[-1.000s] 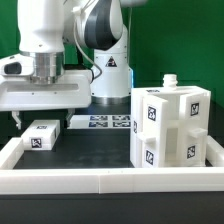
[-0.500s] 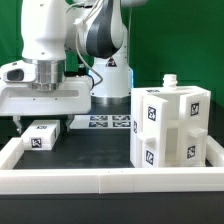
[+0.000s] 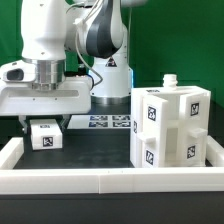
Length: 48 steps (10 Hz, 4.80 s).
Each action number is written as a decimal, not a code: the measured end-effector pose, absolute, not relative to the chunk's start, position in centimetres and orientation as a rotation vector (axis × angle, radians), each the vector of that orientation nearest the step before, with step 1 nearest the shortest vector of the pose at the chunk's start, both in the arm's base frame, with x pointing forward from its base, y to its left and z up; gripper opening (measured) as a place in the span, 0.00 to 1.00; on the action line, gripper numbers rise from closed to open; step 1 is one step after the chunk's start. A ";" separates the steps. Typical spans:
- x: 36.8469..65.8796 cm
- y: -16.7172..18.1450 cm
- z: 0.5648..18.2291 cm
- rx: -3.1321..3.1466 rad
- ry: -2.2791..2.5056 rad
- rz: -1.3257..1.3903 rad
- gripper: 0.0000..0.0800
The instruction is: Assemble cabinet
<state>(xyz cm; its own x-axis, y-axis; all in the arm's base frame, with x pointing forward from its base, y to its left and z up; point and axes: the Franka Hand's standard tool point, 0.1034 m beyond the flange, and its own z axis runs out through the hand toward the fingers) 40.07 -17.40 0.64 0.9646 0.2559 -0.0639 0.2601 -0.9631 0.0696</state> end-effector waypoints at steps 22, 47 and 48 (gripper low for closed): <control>49.5 1.6 17.4 3.175 -0.213 -0.158 0.71; 55.5 6.5 14.6 3.154 -0.077 -0.057 0.99; 55.7 6.5 14.7 3.155 -0.075 -0.043 0.99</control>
Offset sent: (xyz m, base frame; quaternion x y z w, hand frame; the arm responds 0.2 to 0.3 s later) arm -0.0140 -0.0025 0.0581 0.0097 -0.0483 0.0260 0.9984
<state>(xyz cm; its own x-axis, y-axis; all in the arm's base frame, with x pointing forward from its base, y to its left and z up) 55.70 6.47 14.74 0.9985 -0.0472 -0.0278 -0.0476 -0.9988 -0.0136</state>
